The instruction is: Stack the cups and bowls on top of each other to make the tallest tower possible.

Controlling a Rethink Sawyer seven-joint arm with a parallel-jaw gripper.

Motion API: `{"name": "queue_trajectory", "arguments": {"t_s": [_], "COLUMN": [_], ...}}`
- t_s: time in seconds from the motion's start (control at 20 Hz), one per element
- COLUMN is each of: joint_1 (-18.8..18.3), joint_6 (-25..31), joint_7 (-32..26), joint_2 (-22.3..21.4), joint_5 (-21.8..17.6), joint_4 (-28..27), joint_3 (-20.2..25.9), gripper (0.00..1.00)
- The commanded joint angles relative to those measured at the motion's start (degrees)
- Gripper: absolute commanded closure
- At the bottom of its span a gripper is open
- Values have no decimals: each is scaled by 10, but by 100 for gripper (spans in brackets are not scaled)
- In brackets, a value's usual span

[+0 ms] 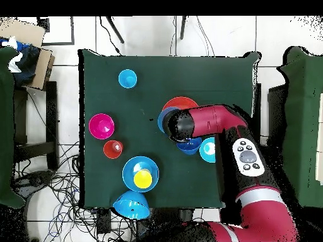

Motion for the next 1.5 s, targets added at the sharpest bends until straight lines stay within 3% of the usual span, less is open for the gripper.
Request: {"name": "queue_trajectory", "arguments": {"t_s": [0.05, 0.65, 1.5], "joint_1": [24, 31, 38], "joint_6": [-47, -75, -70], "joint_7": [-71, -68, -66], "joint_2": [42, 59, 64], "joint_5": [-50, -57, -52], "joint_4": [13, 0, -11], "joint_3": [35, 22, 23], "gripper": [100, 100, 100]}}
